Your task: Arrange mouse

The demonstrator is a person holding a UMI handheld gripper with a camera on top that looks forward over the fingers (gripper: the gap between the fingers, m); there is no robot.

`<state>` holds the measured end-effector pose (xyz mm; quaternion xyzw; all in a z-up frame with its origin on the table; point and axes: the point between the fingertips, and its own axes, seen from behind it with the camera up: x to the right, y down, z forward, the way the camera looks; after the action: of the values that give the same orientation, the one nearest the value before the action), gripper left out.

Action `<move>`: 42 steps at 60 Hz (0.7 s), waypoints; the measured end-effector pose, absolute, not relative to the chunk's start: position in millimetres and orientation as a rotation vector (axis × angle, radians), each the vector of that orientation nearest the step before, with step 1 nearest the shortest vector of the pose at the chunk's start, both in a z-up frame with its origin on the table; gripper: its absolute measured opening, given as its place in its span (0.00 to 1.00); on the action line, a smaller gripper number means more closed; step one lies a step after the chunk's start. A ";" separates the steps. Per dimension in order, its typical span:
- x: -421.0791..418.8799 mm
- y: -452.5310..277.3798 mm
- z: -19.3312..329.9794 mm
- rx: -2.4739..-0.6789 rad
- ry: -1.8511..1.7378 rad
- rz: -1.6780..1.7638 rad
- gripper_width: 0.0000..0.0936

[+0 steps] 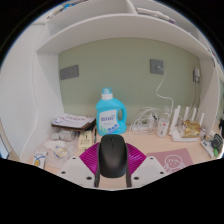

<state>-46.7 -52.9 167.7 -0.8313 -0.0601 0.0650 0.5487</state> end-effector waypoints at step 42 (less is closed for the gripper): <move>231.0 -5.5 -3.1 -2.257 -0.027 -0.001 0.66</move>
<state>231.0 -5.5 -3.1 -0.9037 -0.0108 -0.0005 0.4281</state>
